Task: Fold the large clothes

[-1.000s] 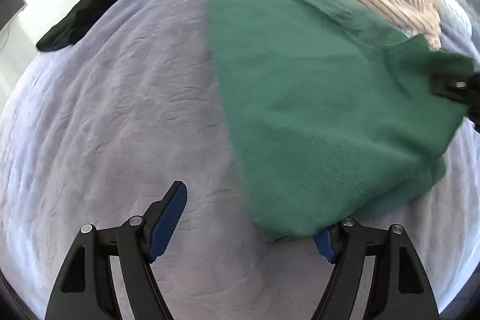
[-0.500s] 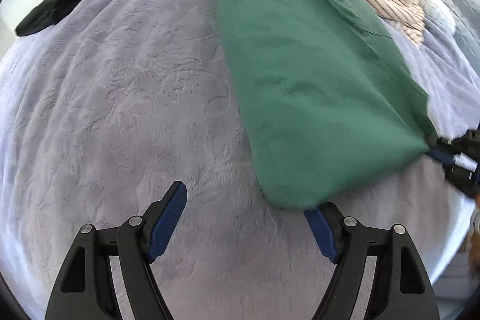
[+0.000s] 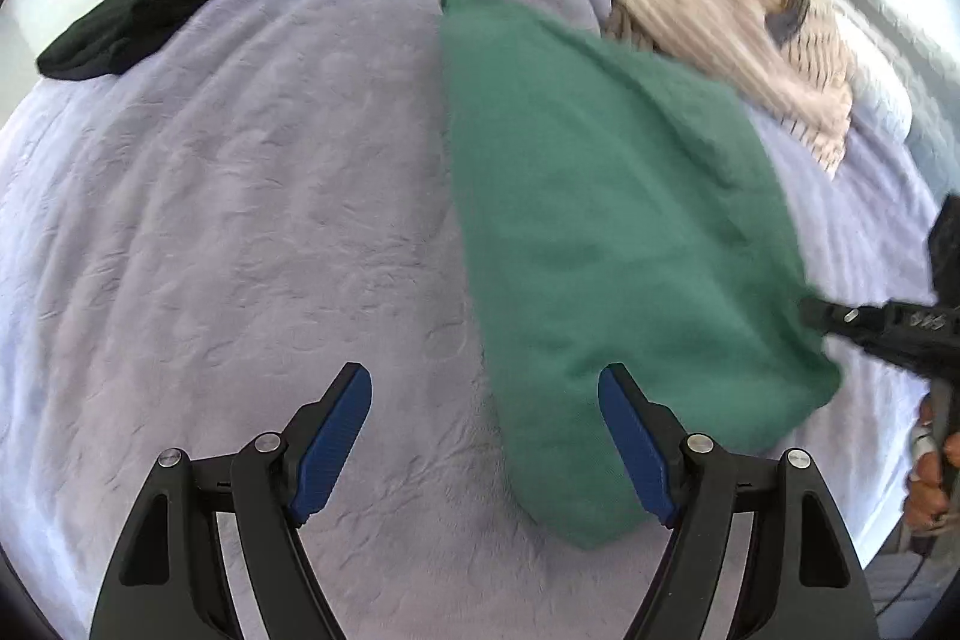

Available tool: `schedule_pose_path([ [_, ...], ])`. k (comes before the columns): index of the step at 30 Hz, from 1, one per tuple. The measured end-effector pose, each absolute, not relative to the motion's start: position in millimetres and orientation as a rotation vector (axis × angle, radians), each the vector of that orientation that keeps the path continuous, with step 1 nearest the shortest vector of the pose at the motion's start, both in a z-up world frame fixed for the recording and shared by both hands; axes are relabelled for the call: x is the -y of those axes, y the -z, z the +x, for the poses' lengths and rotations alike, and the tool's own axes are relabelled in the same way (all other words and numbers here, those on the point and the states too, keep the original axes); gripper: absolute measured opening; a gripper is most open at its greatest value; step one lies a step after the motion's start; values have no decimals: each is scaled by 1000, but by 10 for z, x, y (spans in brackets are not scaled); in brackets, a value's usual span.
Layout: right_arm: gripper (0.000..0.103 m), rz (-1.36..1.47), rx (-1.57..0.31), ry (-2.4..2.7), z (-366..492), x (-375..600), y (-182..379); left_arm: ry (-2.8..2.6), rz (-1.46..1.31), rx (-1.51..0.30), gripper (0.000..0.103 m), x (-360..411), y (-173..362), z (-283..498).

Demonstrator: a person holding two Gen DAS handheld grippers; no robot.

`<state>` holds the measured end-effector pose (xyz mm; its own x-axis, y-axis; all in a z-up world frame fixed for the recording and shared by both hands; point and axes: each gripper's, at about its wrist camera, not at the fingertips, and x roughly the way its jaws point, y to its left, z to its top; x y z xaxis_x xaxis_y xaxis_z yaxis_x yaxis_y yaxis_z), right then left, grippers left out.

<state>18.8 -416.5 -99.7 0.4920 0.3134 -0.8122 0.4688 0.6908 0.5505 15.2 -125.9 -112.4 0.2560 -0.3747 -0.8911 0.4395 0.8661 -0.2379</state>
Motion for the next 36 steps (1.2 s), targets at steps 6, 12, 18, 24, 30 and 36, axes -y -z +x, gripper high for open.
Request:
schedule_pose_path([
  [6, 10, 1033, -1048, 150, -104, 4471, 1402, 579, 50, -1224, 88, 1231, 1395, 119],
  [12, 9, 1228, -988, 126, -296, 4574, 1644, 581, 109, -1219, 88, 1255, 1335, 39],
  [18, 12, 1237, -1022, 153, -421, 4583, 1589, 559, 73, -1269, 88, 1243, 1275, 69],
  [24, 20, 1148, -1095, 207, -429, 4558, 1472, 522, 87, -1309, 88, 1257, 1199, 93],
  [30, 49, 1111, -1125, 253, -599, 4643, 1339, 500, 95, -1328, 88, 1285, 1189, 102],
  [36, 63, 1045, -1115, 235, -586, 4695, 1165, 487, 102, -1329, 88, 1315, 1200, 100],
])
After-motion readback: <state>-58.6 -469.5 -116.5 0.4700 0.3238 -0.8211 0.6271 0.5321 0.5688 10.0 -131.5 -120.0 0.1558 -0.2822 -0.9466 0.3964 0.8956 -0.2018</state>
